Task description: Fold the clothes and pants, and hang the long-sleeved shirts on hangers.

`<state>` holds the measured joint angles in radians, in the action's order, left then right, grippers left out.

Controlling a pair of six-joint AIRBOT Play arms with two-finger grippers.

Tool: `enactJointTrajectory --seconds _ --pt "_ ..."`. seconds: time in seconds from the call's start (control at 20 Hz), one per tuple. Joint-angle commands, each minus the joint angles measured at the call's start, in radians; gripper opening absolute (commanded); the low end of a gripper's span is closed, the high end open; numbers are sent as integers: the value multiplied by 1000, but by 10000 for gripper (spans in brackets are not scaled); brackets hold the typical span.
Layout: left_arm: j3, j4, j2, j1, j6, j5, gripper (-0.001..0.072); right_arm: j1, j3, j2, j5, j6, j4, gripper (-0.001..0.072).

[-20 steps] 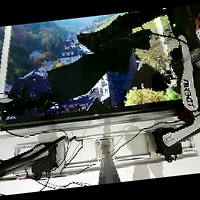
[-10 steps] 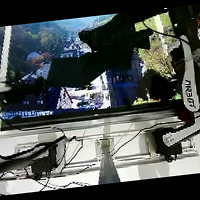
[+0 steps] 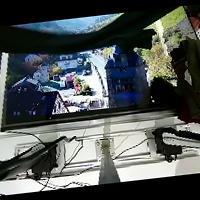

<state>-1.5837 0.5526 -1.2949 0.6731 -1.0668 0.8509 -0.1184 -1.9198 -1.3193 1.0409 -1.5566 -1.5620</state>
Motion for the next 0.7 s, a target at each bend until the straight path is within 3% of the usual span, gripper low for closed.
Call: enactJointTrajectory --seconds 0.0,0.25,0.45,0.65 --pt "-54 287 27 158 -3 129 23 -76 179 170 132 -2 -16 40" --pt "167 792 3 183 60 418 23 -42 764 457 204 -7 72 40" --pt "444 1134 3 189 4 430 23 -41 1163 666 352 -19 150 41" --pt "594 1323 -1 189 4 410 24 -41 1260 748 613 -16 143 41"
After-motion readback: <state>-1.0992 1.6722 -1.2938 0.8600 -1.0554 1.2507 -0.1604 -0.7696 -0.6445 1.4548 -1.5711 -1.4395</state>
